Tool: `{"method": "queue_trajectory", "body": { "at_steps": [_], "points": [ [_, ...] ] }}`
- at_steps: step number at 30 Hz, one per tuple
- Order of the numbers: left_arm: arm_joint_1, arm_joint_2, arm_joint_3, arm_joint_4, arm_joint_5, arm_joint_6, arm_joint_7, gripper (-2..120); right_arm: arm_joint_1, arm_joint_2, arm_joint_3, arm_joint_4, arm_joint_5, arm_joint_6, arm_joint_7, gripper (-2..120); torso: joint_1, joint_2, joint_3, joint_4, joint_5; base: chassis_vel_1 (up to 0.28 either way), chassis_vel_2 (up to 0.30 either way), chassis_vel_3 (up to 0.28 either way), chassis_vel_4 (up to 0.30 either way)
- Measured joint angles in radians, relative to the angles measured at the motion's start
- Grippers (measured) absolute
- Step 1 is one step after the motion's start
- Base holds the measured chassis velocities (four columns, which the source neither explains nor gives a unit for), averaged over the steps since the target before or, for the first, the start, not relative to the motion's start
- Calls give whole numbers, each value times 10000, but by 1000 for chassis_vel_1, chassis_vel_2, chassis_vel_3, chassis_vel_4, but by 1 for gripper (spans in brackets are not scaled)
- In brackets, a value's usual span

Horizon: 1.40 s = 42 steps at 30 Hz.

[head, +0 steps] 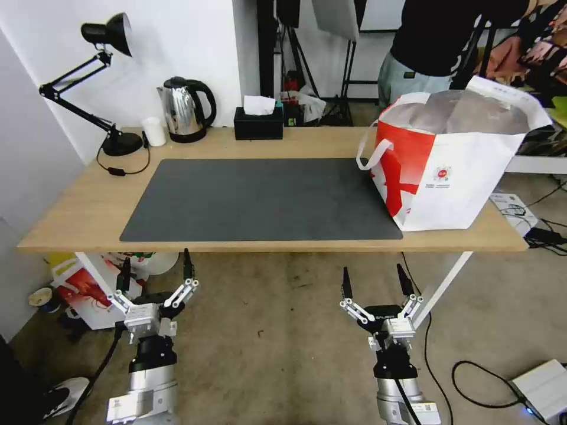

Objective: Pick up the trash from the table and place it into the takeout bag.

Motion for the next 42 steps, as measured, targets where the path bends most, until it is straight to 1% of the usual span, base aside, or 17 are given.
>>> {"method": "queue_trajectory", "body": {
  "at_steps": [3, 13, 18, 21, 29, 33, 36, 39, 42],
  "points": [
    [119, 26, 191, 97, -92, 1, -80, 100, 0, 0, 0, 0, 0, 0, 0, 100, 3, 0, 0, 0, -1, 0, 0, 0, 0],
    [233, 47, 351, 355, -118, -79, -45, 100, 0, 0, 0, 0, 0, 0, 0, 100, 2, 0, 0, 0, -1, 0, 0, 0, 0],
    [242, 26, 474, 425, -132, -77, 133, 100, 0, 0, 0, 0, 0, 0, 0, 100, 2, 0, 0, 0, -1, 0, 0, 0, 0],
    [223, 43, 490, 612, -122, -77, 245, 100, 0, 0, 0, 0, 0, 0, 0, 100, 2, 0, 0, 0, -1, 0, 0, 0, 0],
    [92, 85, 566, 987, -71, -74, 285, 100, 0, 0, 0, 0, 0, 0, 0, 100, 2, 0, 0, 0, -1, 0, 0, 0, 0],
    [44, 122, 560, 1020, -87, -67, 283, 100, 0, 0, 0, 0, 0, 0, 0, 100, 2, -1, 1, 0, -3, 0, 0, 0, 0],
    [-20, 242, 474, 1007, -140, -24, 384, 100, 0, 0, 0, 0, 0, 0, 0, 100, 2, 0, 0, 0, -2, 0, 0, 0, 0],
    [-37, 474, 308, 981, -354, 56, 694, 100, 0, 0, 0, 0, 0, 0, 0, 100, 2, -1, 0, 0, -1, 0, 0, 0, 0],
    [-49, 606, 212, 994, -422, 79, 834, 100, 0, 0, 0, 0, 0, 0, 0, 100, 1, 0, 0, 0, -1, 0, 0, 0, 0]
  ]
}}
